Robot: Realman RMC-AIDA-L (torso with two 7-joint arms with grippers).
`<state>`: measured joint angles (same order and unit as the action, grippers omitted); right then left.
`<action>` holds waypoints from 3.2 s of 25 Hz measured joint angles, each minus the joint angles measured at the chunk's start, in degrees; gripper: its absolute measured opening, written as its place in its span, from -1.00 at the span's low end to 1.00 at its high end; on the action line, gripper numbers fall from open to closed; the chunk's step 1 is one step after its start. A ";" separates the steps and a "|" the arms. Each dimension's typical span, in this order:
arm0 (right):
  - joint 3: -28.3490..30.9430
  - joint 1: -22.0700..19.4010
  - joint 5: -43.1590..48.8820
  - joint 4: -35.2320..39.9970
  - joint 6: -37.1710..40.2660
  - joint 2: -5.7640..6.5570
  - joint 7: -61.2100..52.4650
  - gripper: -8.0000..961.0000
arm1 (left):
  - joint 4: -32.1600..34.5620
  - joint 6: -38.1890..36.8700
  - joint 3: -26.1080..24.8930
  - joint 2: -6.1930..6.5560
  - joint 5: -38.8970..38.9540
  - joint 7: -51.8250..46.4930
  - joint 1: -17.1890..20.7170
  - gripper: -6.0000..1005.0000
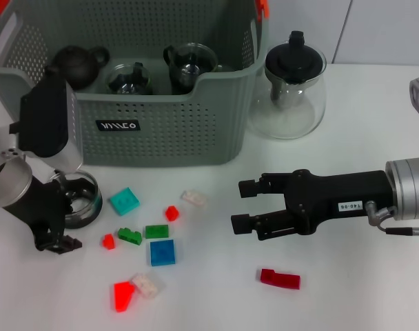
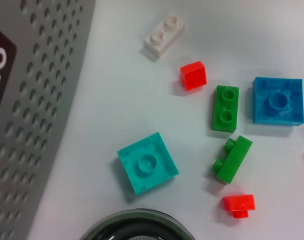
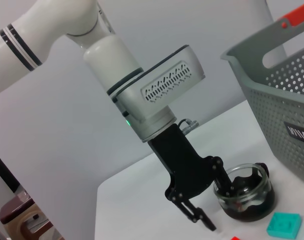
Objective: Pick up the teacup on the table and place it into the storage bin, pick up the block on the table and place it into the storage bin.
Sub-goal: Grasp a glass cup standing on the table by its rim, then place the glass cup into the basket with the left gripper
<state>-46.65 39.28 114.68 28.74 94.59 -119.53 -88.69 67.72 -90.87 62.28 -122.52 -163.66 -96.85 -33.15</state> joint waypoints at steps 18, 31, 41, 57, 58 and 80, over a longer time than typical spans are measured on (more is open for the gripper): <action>0.43 -0.14 -0.08 0.00 0.42 0.01 0.54 0.93 | 0.37 -0.57 0.15 0.40 0.03 -4.35 -0.16 -0.87; 0.67 -1.45 -0.07 0.00 2.01 1.44 0.60 0.93 | 13.37 -22.85 -22.81 -0.81 20.05 -12.37 -0.40 -0.89; 0.70 -1.61 -0.07 0.52 5.16 2.43 -0.46 0.93 | 8.14 -23.77 -27.49 5.29 44.80 -27.89 -6.51 -0.89; 0.69 -1.67 0.10 0.47 4.99 2.73 -0.61 0.93 | -10.61 14.61 -14.37 11.80 13.12 -38.06 -27.98 -0.89; 0.69 -1.67 0.12 0.41 4.94 2.73 -0.60 0.93 | -12.48 16.32 -14.36 11.48 11.26 -38.08 -28.91 -0.89; 0.59 -1.57 0.28 0.13 4.27 2.07 -0.34 0.93 | -29.83 39.84 -1.16 6.74 -0.08 -43.17 -29.63 -0.89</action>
<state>-46.07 37.71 114.96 28.86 98.87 -117.46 -89.03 37.90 -51.03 61.12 -115.78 -163.73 -140.02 -62.78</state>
